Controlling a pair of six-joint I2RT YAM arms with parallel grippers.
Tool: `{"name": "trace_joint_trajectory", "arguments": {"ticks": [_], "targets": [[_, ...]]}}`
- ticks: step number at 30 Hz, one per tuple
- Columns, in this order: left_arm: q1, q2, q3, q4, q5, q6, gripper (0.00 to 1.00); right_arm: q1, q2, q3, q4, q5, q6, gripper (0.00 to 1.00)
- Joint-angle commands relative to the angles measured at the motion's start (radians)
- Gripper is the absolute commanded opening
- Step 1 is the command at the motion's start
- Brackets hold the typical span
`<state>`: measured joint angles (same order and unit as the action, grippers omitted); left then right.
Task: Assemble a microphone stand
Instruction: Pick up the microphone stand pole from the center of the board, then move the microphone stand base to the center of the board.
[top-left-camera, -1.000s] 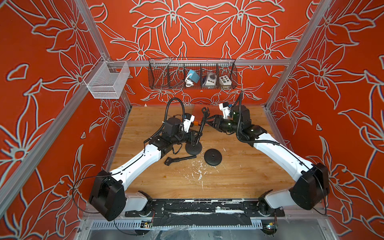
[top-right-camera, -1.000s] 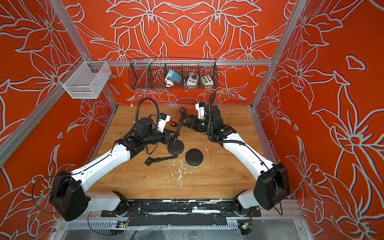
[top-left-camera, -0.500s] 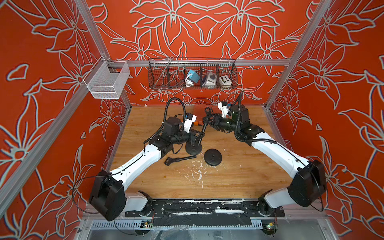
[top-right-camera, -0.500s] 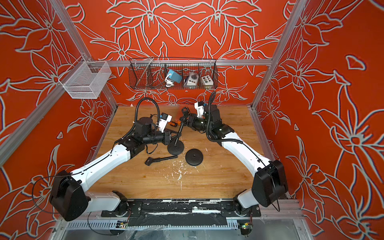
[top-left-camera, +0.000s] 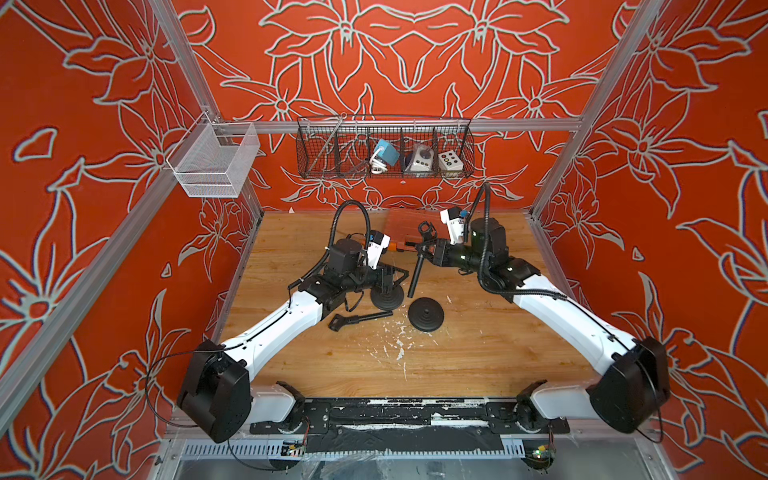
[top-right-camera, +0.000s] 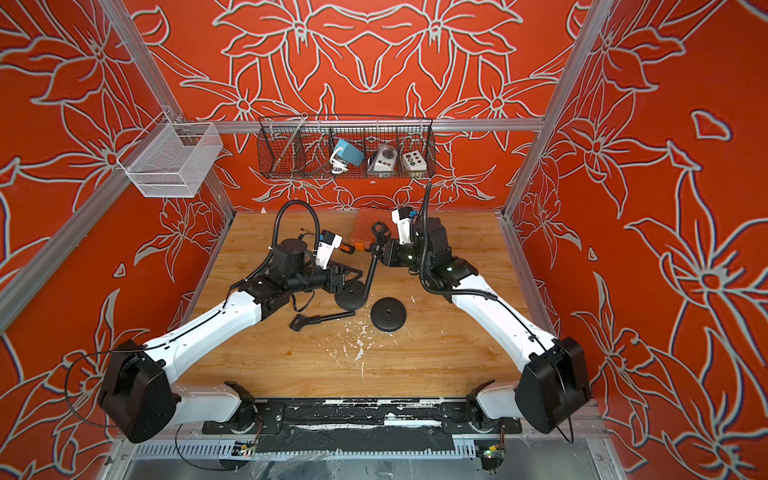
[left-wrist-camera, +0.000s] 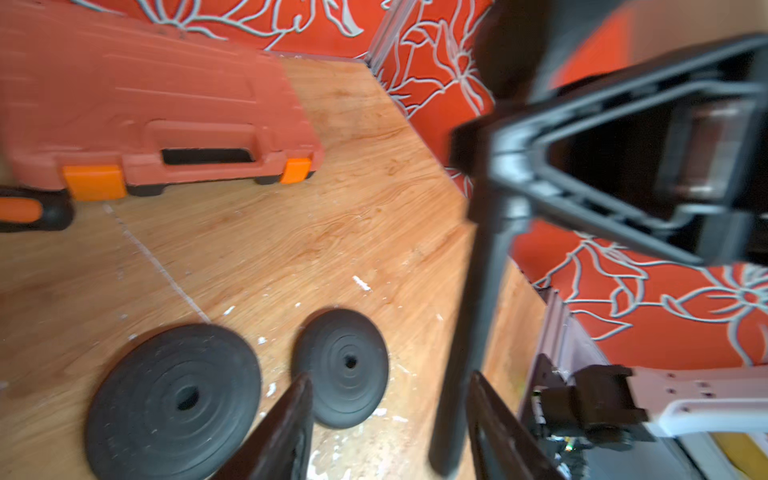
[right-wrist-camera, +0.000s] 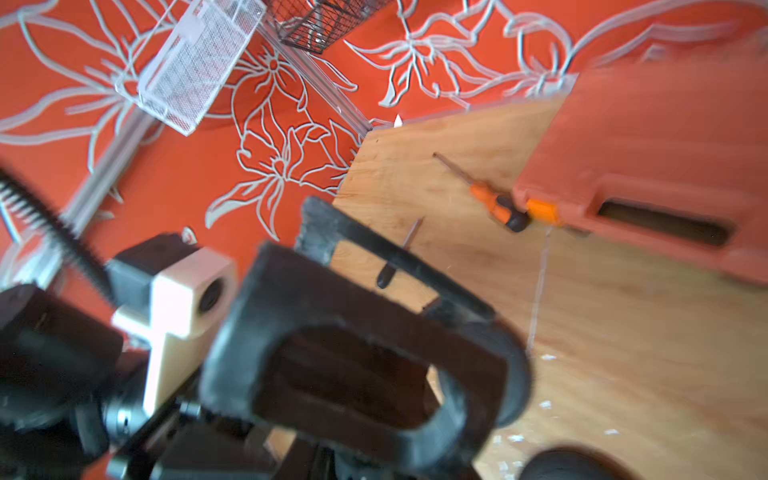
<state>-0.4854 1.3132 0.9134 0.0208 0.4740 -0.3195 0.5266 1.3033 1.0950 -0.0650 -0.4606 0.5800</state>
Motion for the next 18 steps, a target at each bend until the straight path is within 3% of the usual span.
{"name": "trace_joint_trajectory", "arguments": {"ticks": [1,8,13,18], "targets": [[-0.013,-0.029,-0.077,0.073,-0.08,0.003,0.59,-0.001,-0.105,-0.096,0.063,0.127,-0.246,0.0],[-0.099,-0.013,-0.183,0.156,-0.209,0.092,0.59,0.004,-0.252,-0.401,0.372,0.181,-0.465,0.0],[-0.113,-0.001,-0.247,0.214,-0.137,0.13,0.58,0.006,-0.263,-0.561,0.577,0.147,-0.538,0.0],[-0.114,-0.005,-0.328,0.298,-0.085,0.187,0.57,0.007,-0.176,-0.642,0.768,0.07,-0.522,0.0]]}}
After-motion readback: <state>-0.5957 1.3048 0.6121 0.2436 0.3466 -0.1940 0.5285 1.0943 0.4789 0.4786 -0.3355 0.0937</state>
